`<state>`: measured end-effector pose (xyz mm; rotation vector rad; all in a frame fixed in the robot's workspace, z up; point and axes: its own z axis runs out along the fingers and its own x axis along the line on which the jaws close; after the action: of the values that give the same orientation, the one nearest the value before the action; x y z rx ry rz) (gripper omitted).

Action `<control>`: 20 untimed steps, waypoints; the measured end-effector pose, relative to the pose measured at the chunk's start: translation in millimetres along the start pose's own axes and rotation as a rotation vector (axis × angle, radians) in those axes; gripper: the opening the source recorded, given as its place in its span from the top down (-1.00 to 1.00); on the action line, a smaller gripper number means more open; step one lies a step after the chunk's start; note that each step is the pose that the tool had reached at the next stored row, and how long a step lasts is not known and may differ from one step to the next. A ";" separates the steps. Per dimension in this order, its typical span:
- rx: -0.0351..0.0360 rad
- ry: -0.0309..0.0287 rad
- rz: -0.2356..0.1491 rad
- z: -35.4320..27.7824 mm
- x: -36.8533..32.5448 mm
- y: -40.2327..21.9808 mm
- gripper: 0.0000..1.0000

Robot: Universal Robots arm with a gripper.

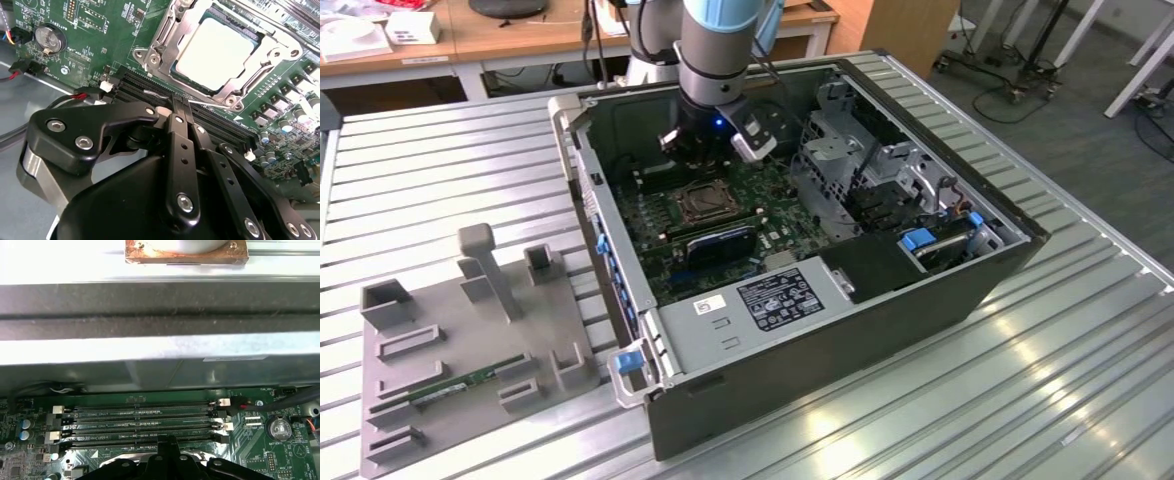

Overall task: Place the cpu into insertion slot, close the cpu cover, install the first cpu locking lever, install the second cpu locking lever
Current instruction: 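Install the second cpu locking lever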

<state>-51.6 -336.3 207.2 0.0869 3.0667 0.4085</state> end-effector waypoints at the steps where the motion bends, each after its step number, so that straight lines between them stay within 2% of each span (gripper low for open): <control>1: 0.0000 0.0000 0.000 -0.6 0.0 0.2 0.79; 10: -0.0002 -0.0019 0.000 -1.1 4.9 0.4 0.79; 20: -0.0004 -0.0020 -0.001 -0.9 5.0 1.2 0.79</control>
<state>-56.6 -335.1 208.2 0.0864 3.0646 0.4087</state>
